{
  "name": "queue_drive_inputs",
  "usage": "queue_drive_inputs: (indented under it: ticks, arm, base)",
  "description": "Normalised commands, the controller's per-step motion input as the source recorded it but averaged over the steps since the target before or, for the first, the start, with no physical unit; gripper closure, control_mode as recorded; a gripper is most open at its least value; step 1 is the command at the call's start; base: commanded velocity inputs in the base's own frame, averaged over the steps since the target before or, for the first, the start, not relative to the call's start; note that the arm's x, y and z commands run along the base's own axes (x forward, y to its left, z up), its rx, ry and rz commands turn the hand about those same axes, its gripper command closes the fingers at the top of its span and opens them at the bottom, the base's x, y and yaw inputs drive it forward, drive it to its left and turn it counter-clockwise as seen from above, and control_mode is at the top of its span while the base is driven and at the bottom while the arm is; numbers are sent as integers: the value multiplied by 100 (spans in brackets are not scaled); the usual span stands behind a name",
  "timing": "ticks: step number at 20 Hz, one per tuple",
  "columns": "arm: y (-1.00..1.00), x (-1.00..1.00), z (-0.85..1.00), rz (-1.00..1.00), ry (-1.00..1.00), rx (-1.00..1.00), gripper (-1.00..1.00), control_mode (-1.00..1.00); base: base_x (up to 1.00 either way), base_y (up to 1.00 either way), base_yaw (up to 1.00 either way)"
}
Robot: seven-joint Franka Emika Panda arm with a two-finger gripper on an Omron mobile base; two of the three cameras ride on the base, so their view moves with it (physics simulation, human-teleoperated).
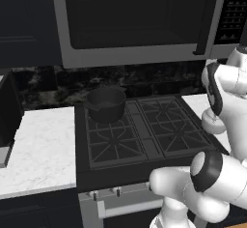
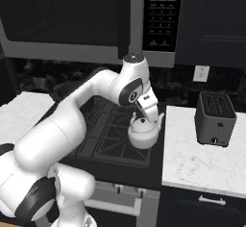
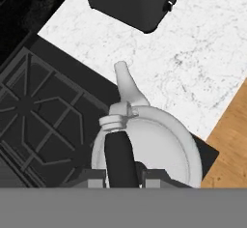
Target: Pick the kettle from the counter and place it on a stove burner. Then turn the burner on.
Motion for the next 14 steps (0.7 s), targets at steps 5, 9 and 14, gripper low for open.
queue_drive_inputs:
  ticks: [5,9,14]
  arm:
    - [53,0,7,0,0,0,100,-100]
    - [49,0,11,0,0,0,100,-100]
    - [38,0,7,0,0,0,100,-100]
  base:
    - [0,0,0]
    - [0,0,0]
    - [0,0,0]
